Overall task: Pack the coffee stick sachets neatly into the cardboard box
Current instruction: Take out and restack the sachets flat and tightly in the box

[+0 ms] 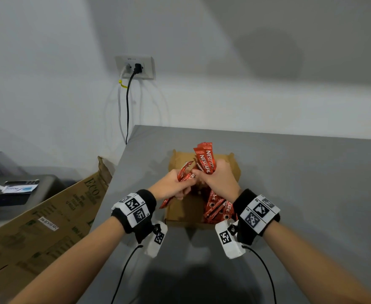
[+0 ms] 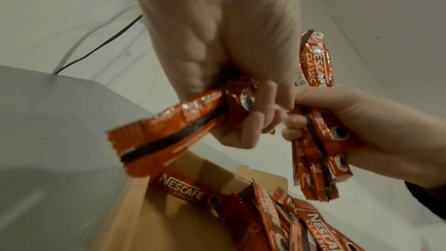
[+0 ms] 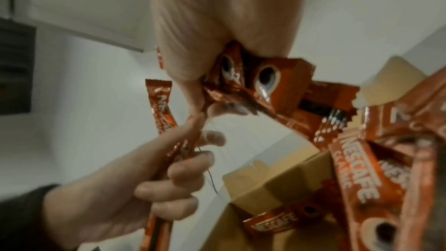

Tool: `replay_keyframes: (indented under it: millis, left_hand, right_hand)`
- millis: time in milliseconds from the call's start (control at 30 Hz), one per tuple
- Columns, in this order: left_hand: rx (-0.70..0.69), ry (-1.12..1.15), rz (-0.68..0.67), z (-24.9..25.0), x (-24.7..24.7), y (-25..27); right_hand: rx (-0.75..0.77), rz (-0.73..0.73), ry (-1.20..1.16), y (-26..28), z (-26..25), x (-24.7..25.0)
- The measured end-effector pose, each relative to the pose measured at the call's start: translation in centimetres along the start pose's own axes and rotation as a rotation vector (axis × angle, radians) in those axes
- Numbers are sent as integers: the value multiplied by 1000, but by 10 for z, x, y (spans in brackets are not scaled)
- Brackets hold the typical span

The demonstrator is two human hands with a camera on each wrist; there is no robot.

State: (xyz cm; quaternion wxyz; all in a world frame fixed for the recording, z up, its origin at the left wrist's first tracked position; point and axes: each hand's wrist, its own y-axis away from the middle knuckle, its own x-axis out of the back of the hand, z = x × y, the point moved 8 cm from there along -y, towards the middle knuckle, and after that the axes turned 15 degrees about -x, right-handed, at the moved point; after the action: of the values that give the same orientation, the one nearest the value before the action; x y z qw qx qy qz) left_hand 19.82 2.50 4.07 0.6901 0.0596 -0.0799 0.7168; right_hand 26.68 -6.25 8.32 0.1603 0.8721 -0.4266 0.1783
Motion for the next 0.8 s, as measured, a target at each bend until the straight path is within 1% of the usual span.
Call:
replay_keyframes:
  millis: [67, 133, 233, 333, 400, 533, 600, 633, 667, 700, 733, 767, 800]
  left_hand:
    - [-33, -13, 67, 2, 8, 1]
    - [-41, 24, 146, 0, 19, 3]
    - [-100, 14, 215, 0, 33, 5]
    - [-131, -18, 285, -1, 39, 5]
    - [-115, -72, 340, -5, 45, 7]
    - [-102, -76, 386, -8, 49, 11]
    - [-159, -209, 442, 0, 53, 13]
    - [-215, -325, 441, 10, 53, 13]
    - [-265, -442, 389, 16, 50, 9]
    - [-280, -568, 288, 20, 42, 5]
    - [-260, -671, 176, 19, 32, 0]
    - [-210, -733, 101, 15, 26, -2]
    - [-177, -724, 100, 11, 26, -4]
  right_hand:
    - [13, 120, 38, -2, 5, 10]
    - [-9, 223, 32, -4, 13, 24]
    - [-48, 294, -18, -4, 25, 39]
    - [-66, 272, -15, -2, 32, 40]
    - [-76, 242, 6, 0, 33, 38]
    - [-108, 130, 1, 2, 37, 33]
    - [-124, 89, -5, 1, 37, 30]
    - [-113, 72, 26, 1, 35, 29]
    - [-88, 40, 68, 1, 30, 25]
    - [-60, -5, 119, 1, 25, 20]
    - [-32, -52, 161, 3, 20, 14]
    - [-9, -81, 179, 3, 15, 9]
    - [7, -80, 165, 3, 10, 8]
